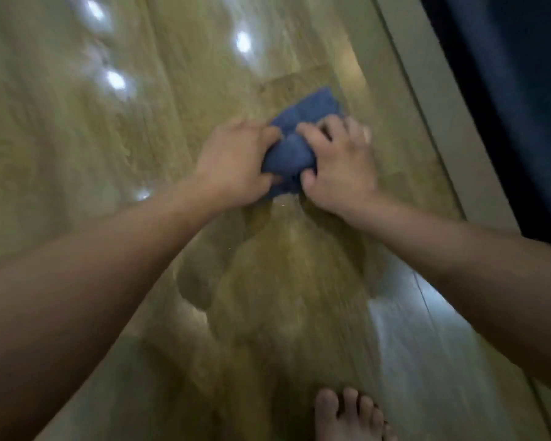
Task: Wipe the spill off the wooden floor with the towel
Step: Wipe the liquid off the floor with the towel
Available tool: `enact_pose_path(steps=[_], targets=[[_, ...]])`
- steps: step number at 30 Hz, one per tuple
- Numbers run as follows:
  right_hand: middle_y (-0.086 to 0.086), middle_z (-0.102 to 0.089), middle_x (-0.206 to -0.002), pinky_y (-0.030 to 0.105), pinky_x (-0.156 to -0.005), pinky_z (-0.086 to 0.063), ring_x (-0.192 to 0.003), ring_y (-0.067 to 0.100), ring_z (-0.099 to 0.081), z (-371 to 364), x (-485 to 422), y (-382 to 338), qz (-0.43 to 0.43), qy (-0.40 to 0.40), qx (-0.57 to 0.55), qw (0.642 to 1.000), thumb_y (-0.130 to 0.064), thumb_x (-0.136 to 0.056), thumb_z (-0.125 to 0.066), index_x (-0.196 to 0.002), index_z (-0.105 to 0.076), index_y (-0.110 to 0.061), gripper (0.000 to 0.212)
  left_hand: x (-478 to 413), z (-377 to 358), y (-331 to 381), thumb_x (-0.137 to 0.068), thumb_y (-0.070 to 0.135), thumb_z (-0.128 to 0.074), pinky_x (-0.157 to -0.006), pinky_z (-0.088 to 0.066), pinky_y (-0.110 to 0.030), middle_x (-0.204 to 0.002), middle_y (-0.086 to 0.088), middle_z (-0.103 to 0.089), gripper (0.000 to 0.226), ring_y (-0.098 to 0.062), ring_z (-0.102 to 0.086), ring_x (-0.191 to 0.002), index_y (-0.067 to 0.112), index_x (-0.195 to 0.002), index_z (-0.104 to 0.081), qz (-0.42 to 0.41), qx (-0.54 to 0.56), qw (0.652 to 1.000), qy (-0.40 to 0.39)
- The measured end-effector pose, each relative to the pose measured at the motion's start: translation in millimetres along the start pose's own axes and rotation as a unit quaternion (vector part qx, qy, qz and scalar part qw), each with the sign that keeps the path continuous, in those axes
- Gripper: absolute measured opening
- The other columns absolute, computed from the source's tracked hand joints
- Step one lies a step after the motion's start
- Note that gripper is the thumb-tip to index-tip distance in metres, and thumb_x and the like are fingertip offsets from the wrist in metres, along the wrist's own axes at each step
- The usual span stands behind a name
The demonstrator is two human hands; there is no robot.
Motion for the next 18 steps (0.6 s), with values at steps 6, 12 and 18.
enact_pose_path(steps=[6,12,18], targets=[[0.014,-0.052,-0.12,0.047,-0.095,-0.039,-0.113,0.038,-0.048,9,-44,-39,0.186,-0.059,0.022,0.98,-0.038,-0.08,-0.064,-0.142,-0.048,-0.021,0.066,11,11,-55,-0.084,0.03,-0.068,-0.092,-0.048,-0.046,-0.125,-0.009,-0.059,0.048,-0.036,-0.052,-0.117,0.02,-0.129,-0.053,0.061,-0.052,0.997,0.024],[0.016,-0.048,-0.134,0.045,-0.104,-0.038,-0.126,0.038,-0.042,1,-98,-75,0.13,-0.041,0.016,0.991,-0.043,-0.084,-0.056,-0.149,-0.037,-0.024,0.07,-17,29,-123,-0.083,0.015,-0.064,-0.088,-0.044,-0.037,-0.121,-0.016,-0.061,0.041,-0.037,-0.056,-0.114,0.015,-0.123,-0.059,0.17,0.04,0.983,0.061],[0.011,-0.057,-0.097,0.039,-0.074,-0.049,-0.085,0.033,-0.052,-23,27,-95,0.292,-0.052,-0.043,0.954,-0.052,-0.068,-0.056,-0.126,-0.064,-0.015,0.069,144,-22,-58,-0.068,0.036,-0.086,-0.109,-0.036,-0.042,-0.13,-0.013,-0.062,0.067,-0.035,-0.054,-0.124,0.01,-0.124,-0.062,0.16,0.108,0.978,0.079]])
Point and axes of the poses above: each hand's wrist, its own x-axis away from the middle knuckle, its own z-axis out of the back of the hand, y = z × x, the point moved 5 cm from there along -x, towards the middle knuckle
